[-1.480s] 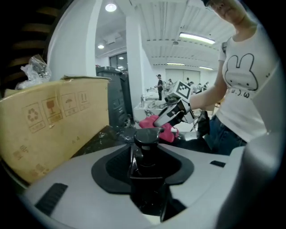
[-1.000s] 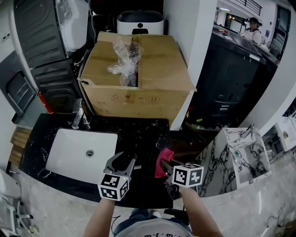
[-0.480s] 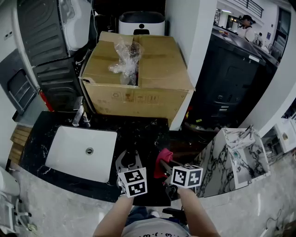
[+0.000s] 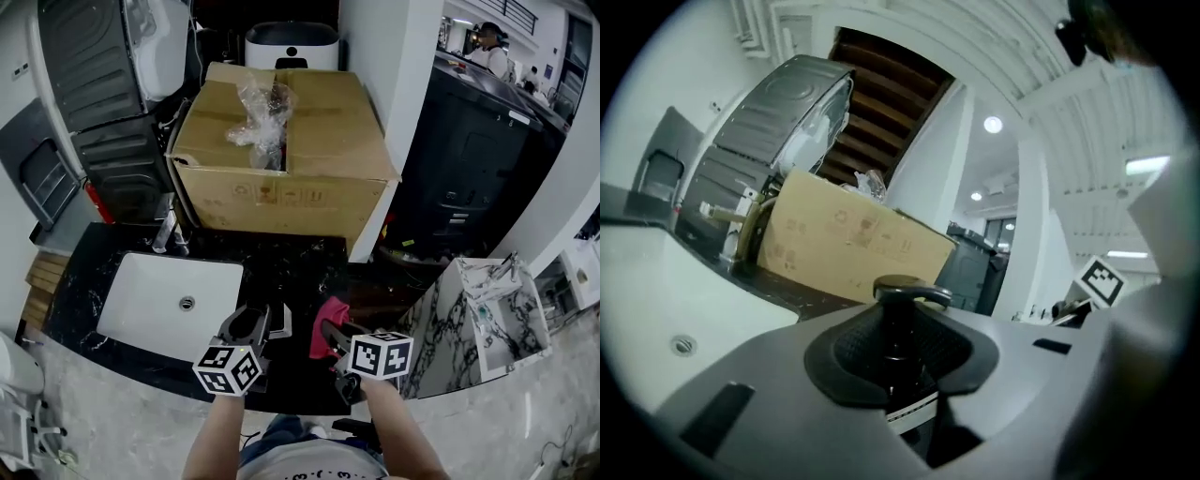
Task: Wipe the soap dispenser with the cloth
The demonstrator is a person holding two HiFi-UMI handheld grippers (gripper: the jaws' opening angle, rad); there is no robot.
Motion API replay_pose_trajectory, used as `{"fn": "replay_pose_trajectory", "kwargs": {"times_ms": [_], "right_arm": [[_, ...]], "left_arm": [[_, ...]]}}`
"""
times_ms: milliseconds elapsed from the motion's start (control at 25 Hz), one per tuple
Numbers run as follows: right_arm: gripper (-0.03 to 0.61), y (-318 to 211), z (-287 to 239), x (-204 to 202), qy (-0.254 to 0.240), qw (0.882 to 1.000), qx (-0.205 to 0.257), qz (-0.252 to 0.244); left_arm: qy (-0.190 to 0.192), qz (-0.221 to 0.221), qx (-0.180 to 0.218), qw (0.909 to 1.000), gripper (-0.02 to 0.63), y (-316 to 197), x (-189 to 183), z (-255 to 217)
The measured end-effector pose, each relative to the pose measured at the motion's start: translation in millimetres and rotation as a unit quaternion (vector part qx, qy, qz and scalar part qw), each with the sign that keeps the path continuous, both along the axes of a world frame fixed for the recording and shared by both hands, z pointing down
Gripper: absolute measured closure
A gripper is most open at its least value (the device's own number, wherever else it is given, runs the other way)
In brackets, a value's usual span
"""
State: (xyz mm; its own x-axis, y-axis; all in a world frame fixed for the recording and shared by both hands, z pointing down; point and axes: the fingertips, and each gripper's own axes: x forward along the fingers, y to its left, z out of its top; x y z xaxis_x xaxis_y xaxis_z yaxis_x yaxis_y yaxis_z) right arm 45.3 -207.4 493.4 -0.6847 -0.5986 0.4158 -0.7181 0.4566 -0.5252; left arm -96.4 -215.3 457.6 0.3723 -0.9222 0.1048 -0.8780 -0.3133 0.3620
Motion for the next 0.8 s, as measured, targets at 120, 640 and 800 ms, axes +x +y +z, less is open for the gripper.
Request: {"fn": "replay_pose_trajectory", "kwargs": {"times_ms": [120, 640, 800], "right_arm": [[0.528, 3, -6, -13, -0.008, 1.0, 0.005, -0.02], [0.528, 24, -26, -91, -0.016, 0.988, 0.031, -0.15], [0.528, 21, -5, -76, 0.021, 0.991, 0.017, -0.135]], "left_arm": [[0.093, 0.029, 0.014, 0.9951, 0.517, 8, -7, 2], [0.17, 0.002, -0.01, 0.9855, 0.517, 13, -25, 12], [0.166, -0.005, -0.017, 0.986, 0.518, 13, -28, 14]]}}
